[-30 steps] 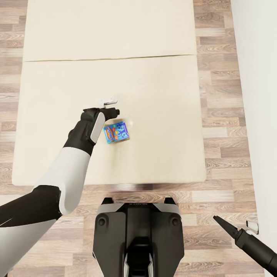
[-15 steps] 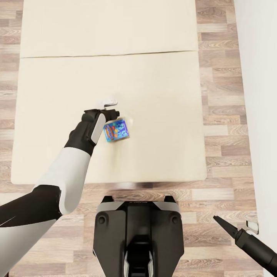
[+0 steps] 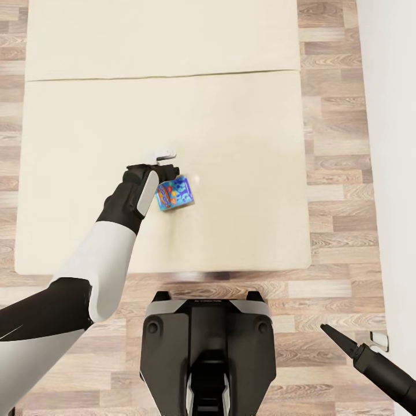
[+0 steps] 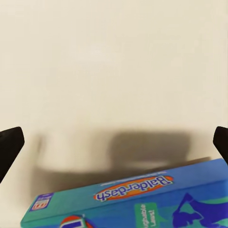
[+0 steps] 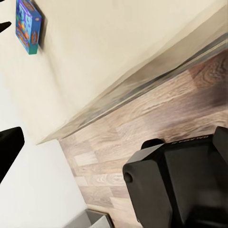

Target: Put all the toys in the child's room - the three board games (two on the bed and one on the table), the two jigsaw puzzles on the table, and the tennis ball on the table - inside the toy box on the table in the child's room.

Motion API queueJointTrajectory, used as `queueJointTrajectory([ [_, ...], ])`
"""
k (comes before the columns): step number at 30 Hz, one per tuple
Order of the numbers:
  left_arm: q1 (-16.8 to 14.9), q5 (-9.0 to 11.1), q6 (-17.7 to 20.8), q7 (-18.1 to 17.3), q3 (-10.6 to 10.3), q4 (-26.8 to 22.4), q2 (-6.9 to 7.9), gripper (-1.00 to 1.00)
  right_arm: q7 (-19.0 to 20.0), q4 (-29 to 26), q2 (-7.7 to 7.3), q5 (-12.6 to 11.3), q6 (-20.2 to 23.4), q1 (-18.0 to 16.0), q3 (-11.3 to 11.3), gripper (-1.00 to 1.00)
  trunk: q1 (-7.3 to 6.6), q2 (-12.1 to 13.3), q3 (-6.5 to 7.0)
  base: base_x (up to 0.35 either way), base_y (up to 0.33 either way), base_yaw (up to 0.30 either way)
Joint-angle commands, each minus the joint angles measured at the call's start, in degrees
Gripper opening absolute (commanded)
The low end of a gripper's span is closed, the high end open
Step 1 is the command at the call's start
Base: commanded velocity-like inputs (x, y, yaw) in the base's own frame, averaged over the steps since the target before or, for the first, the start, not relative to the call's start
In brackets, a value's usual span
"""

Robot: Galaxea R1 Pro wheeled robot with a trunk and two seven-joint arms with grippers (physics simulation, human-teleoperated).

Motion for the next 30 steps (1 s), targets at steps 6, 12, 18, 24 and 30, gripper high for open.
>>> queueJointTrajectory([
  [6,0.0,0.6,0.2,0.4,0.1,0.0,-0.03,1.0,0.2,0.0,-0.01,-0.1,0.5,0.0,0.0,1.0,0.03,-0.1,-0.47,0.0,0.0,0.0],
  [12,0.0,0.6,0.1,0.4,0.0,-0.1,-0.03,1.0,0.2,0.0,-0.01,-0.1,0.5,0.0,0.0,1.0,0.03,-0.1,-0.89,0.0,0.0,0.0],
  [18,0.0,0.6,0.1,0.4,0.0,-0.1,-0.03,1.0,0.2,0.0,-0.01,-0.1,0.5,0.0,-0.1,1.0,0.03,-0.1,-1.3,0.0,0.0,0.0],
  [24,0.0,0.6,0.1,0.4,0.0,0.0,-0.03,1.0,0.2,0.0,-0.01,-0.1,0.5,0.0,-0.1,1.0,0.03,-0.1,-1.67,-0.004,0.0,0.0],
  [30,0.0,0.6,0.1,0.4,0.0,-0.1,-0.03,1.0,0.2,0.0,-0.01,-0.1,0.4,0.0,-0.1,1.0,0.03,-0.1,-1.77,-0.143,0.0,0.0],
])
